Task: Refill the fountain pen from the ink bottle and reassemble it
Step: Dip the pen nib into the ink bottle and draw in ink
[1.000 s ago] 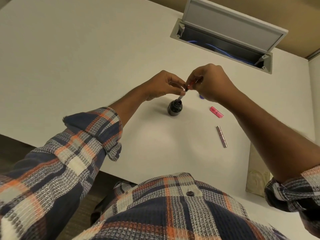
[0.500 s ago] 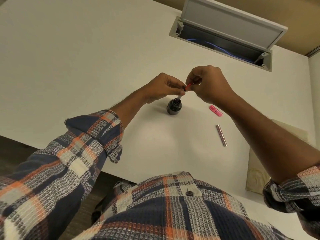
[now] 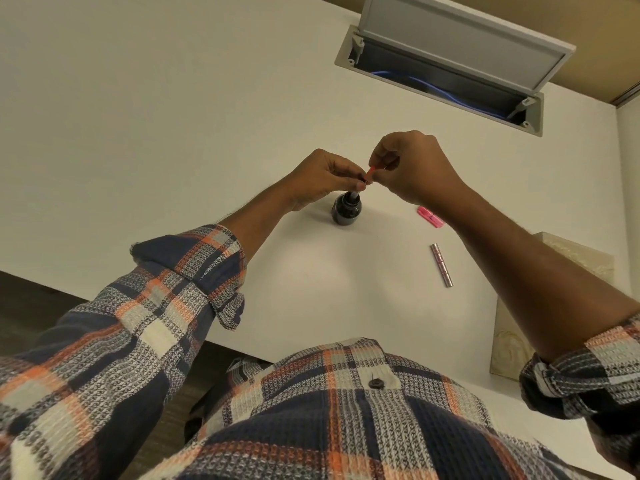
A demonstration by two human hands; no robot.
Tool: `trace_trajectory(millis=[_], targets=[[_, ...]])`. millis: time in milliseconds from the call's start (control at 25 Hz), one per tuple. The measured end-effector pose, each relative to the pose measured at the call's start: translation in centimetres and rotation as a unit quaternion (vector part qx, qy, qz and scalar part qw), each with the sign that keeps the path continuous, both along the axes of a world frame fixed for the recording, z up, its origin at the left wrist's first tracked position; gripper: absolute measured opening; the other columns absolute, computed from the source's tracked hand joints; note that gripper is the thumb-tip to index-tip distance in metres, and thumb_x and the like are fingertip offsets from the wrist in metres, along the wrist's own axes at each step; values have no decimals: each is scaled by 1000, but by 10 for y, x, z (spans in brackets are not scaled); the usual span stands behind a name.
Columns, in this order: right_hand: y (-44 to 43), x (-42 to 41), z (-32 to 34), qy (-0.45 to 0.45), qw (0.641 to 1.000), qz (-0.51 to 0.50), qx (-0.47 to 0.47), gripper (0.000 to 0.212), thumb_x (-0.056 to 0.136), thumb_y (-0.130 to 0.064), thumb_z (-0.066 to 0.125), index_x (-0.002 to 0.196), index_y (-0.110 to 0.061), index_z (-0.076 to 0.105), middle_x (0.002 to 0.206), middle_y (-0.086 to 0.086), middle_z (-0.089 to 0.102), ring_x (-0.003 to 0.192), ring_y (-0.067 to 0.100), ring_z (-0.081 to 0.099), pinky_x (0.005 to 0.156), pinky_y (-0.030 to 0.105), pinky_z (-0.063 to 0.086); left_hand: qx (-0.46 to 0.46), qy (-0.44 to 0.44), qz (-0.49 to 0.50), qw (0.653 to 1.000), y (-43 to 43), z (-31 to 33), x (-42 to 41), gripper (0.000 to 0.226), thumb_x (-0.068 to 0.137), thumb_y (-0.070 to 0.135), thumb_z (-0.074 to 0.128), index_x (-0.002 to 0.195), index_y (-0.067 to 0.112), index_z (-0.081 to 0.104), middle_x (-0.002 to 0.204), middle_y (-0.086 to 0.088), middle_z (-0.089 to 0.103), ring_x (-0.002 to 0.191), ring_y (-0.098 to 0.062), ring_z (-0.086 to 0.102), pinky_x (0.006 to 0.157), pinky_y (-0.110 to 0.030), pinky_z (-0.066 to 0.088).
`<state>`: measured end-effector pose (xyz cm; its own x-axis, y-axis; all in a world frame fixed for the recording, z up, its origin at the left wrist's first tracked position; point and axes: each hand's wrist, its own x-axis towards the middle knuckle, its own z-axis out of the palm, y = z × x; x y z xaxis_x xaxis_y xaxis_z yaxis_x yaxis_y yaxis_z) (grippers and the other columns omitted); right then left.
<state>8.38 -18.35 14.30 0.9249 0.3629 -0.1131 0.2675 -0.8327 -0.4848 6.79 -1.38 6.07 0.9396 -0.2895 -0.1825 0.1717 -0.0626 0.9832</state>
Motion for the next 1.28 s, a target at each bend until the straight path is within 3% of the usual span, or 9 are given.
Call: trace_trajectory(millis=[160, 640, 920, 1280], targets=[[0, 1, -1, -9, 1000, -8, 5, 11, 85, -20, 69, 93, -13, 72, 89, 1, 70, 80, 13, 63, 75, 28, 55, -5, -2, 12, 1000, -1, 0, -2, 24, 76, 4, 73, 100, 3, 72, 101, -16, 72, 101, -22, 68, 94, -30, 51], [5, 3, -3, -15, 999, -30, 18, 11, 84, -21, 69, 92, -14, 73, 87, 2, 72, 79, 15, 66, 77, 32, 58, -28, -12, 20, 999, -2, 2, -2, 19, 80, 3, 70, 97, 8, 73, 95, -1, 74, 100, -17, 68, 91, -26, 51], [5, 2, -4, -14, 1000, -24, 10, 15, 82, -25, 70, 92, -13, 72, 86, 2, 71, 78, 16, 66, 77, 35, 58, -29, -13, 19, 999, -2, -2, -2, 16, 79, 4, 71, 92, 13, 75, 97, -3, 74, 102, -20, 68, 97, -32, 50], [9, -1, -1, -23, 999, -21, 12, 19, 84, -28, 70, 90, -10, 72, 83, 3, 69, 77, 17, 65, 74, 33, 56, -34, 9, 26, 999, -3, -4, -3, 15, 81, 3, 69, 92, 11, 73, 85, 3, 76, 92, -19, 70, 91, -34, 54]])
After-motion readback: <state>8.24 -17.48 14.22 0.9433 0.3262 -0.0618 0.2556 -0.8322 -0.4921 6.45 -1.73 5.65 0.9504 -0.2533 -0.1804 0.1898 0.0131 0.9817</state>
